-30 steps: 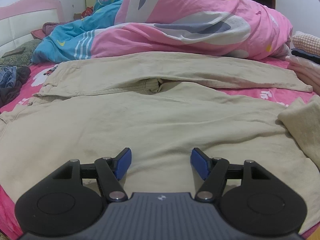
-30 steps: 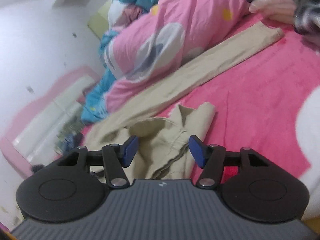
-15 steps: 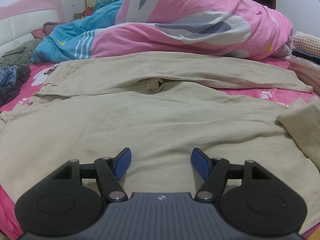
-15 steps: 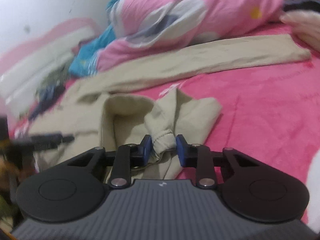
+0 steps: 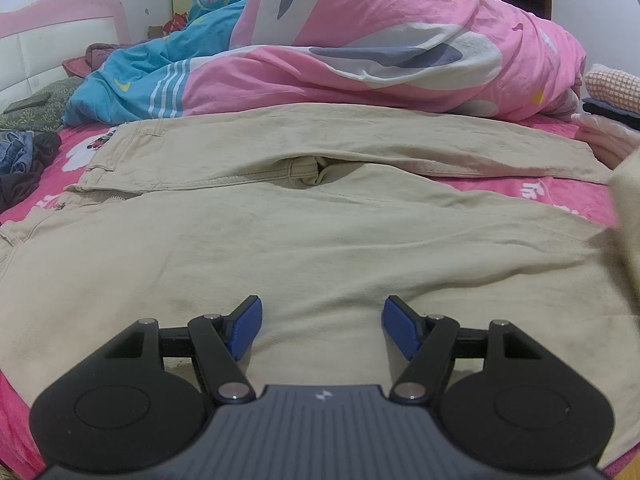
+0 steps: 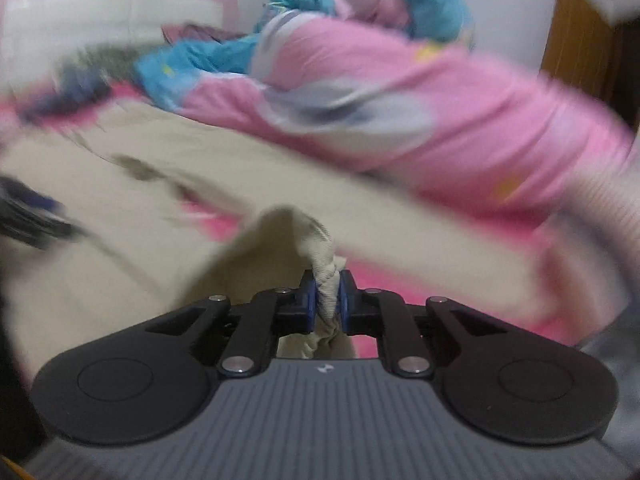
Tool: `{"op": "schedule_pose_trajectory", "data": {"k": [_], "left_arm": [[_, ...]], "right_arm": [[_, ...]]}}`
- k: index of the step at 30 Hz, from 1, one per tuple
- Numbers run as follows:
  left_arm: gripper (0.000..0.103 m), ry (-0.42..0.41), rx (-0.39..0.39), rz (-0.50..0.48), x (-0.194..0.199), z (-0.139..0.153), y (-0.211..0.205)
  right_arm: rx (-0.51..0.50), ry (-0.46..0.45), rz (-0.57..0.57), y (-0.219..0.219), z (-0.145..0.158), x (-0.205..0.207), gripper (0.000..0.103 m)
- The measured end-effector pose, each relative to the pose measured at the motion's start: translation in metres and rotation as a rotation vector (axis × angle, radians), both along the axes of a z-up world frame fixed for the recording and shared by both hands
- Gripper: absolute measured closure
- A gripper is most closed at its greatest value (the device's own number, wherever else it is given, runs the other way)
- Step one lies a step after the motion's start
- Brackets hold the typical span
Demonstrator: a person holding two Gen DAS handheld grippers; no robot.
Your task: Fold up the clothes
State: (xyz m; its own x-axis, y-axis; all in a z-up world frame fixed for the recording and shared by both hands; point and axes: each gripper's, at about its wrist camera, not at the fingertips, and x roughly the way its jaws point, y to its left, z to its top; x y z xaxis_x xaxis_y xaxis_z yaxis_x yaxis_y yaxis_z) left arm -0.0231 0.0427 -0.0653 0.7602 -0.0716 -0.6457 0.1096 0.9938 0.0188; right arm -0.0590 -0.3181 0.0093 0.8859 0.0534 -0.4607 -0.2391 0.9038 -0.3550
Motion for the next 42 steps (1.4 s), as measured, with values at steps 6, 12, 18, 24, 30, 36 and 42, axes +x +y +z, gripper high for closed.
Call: {"op": "schedule_pose_trajectory", "data": {"k": [6, 12, 18, 24, 30, 36, 42], "left_arm": [[0.034, -0.002, -0.010, 0.004, -0.001, 0.000, 0.000], [0.034, -0.001, -0.020, 0.006, -0.001, 0.000, 0.001], [0.034, 0.004, -0.022, 0.008, 0.000, 0.000, 0.002], [0.034, 0.008, -0.008, 0.006, 0.000, 0.001, 0.001], [0.033, 0.009, 0.005, 0.009, 0.000, 0.000, -0.001], [0.033, 0.009, 0.019, 0.011, 0.000, 0.001, -0.003], [0.032, 0.008, 0.012, 0.011, 0.000, 0.000, -0.003]], "right_arm": [[-0.607, -0.265, 0.040, -0.024, 0.029, -0.025, 0.093], [-0.705, -0.232, 0.000, -0.061, -0.023, -0.106, 0.092], [-0.600, -0.024, -0.170, -0.076, -0.108, -0.175, 0.093], [-0.471, 0.095, -0.407, -0.106, -0.146, -0.197, 0.087], [0.131, -0.045, -0.562, -0.159, -0.083, -0.201, 0.082], [0.724, 0.005, -0.496, -0.186, -0.070, -0.156, 0.080], [0.706, 0.097, -0.643, -0.167, -0.081, -0.119, 0.077]]}}
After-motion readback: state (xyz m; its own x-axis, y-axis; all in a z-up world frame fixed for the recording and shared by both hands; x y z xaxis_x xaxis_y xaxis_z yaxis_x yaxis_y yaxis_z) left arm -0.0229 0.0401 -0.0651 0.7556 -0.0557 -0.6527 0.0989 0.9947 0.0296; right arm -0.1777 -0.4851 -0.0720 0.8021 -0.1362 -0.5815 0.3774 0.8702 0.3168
